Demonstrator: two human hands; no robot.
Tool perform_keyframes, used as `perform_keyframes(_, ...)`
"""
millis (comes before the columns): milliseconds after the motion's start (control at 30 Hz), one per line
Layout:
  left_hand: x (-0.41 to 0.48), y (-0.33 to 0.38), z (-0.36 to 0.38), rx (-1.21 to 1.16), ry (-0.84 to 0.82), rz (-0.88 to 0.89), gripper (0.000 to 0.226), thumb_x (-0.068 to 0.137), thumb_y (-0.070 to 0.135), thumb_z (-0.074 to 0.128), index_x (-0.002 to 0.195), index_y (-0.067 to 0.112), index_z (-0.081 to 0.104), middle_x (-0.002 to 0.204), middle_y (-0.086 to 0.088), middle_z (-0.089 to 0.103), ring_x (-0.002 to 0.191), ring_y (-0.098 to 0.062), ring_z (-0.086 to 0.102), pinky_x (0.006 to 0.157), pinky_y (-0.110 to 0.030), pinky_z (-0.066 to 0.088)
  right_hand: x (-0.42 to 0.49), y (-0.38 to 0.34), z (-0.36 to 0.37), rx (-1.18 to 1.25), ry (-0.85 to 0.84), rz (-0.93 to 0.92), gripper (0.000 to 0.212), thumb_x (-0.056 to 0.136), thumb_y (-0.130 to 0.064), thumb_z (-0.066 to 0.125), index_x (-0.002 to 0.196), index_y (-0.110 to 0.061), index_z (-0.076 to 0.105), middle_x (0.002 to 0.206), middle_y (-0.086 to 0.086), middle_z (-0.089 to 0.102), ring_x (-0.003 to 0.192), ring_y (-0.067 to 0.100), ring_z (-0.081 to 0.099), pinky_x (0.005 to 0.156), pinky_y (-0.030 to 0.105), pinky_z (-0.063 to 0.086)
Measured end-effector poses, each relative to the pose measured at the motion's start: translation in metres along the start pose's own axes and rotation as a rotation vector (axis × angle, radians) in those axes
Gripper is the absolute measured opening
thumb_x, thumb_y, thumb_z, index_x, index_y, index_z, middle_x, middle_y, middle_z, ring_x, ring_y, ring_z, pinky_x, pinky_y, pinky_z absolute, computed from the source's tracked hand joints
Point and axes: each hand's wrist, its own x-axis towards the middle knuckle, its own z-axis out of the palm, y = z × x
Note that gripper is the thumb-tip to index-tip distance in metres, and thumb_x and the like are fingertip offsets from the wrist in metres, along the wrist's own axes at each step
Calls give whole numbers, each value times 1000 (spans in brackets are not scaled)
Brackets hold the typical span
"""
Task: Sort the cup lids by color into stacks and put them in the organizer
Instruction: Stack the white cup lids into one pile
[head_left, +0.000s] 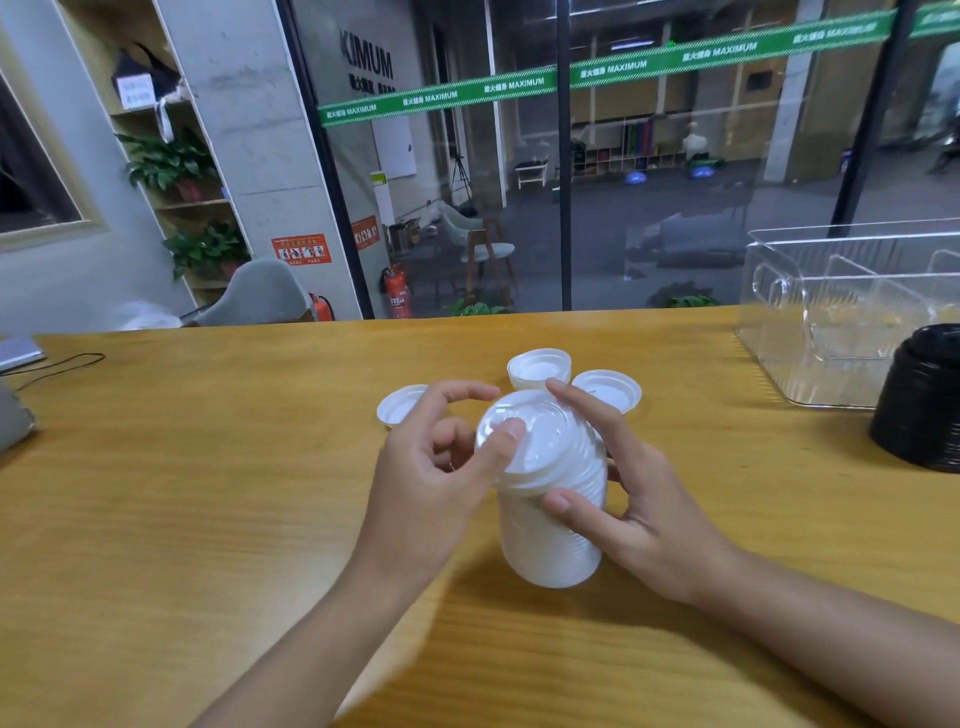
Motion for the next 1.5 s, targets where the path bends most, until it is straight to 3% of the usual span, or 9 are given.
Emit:
perform_keyframes(200, -3, 4, -6, 146, -129, 32, 38, 83, 62, 67, 113, 40, 74, 77, -14, 51, 70, -23, 52, 66, -39, 45, 0, 0, 0, 8, -4, -3, 60, 95, -44, 68, 149, -30, 45, 139, -8, 62, 125, 22, 64, 100, 33, 53)
perform_keyframes(267, -1, 3, -13, 166, -195, 46, 43, 82, 58, 66, 122, 41, 71, 93, -4, 58, 88, -23, 60, 77, -45, 49, 0, 0, 0, 11, -4, -3, 60, 95, -43, 68, 149, -26, 45, 139, -7, 62, 126, 22, 63, 101, 32, 53)
perform_keyframes(400, 1, 3, -20, 71, -323, 46, 57, 82, 41, 67, 138, 33, 64, 137, 7, 64, 133, -19, 58, 103, -38, 52, 0, 0, 0, 22, -4, -5, 61, 95, -40, 69, 149, -23, 45, 141, -6, 62, 127, 22, 63, 101, 33, 53)
perform_keyframes(633, 1, 3, -11, -37, -183, 56, 57, 74, 40, 84, 128, 28, 71, 123, 10, 75, 124, -12, 67, 95, -28, 57, -1, 0, 1, 18, -18, 5, 82, 94, -43, 69, 162, -44, 23, 154, -23, 49, 142, 12, 53, 111, 29, 47)
perform_keyframes(800, -1, 1, -5, 43, -129, 82, 55, 70, 47, 89, 122, 33, 75, 116, 9, 73, 121, -14, 68, 96, -37, 59, -1, -1, 2, 52, -17, 31, 84, 92, -45, 71, 160, -50, 22, 151, -23, 53, 139, 11, 56, 108, 22, 48)
perform_keyframes(1033, -1, 0, -4, 75, -162, 53, 55, 71, 50, 87, 122, 35, 74, 122, 8, 72, 122, -14, 67, 98, -47, 57, 2, 1, 2, -14, 14, -37, 49, 95, -49, 68, 138, -31, 53, 144, -9, 57, 133, 22, 58, 100, 26, 49)
perform_keyframes(1200, -1, -5, -3, 32, -180, 19, 57, 72, 48, 88, 125, 31, 73, 127, 2, 72, 124, -18, 67, 102, -57, 53, 2, 1, 1, -17, -6, -37, 55, 94, -53, 71, 136, -22, 54, 142, -8, 58, 130, 22, 60, 99, 28, 51)
perform_keyframes(1333, -1, -9, -3, -6, -201, 25, 57, 75, 45, 87, 128, 29, 72, 130, 4, 70, 127, -17, 65, 100, -46, 56, 2, 0, 0, -50, -6, -72, 62, 87, -39, 82, 136, -15, 53, 146, -2, 56, 134, 22, 58, 102, 29, 50)
perform_keyframes(1500, 4, -15, 0, -117, -254, 19, 56, 82, 39, 82, 135, 27, 69, 136, 2, 68, 130, -15, 64, 99, -34, 57, 2, 1, 1, -82, 30, -88, 67, 87, -47, 80, 138, -16, 51, 146, -3, 54, 136, 21, 56, 103, 33, 51)
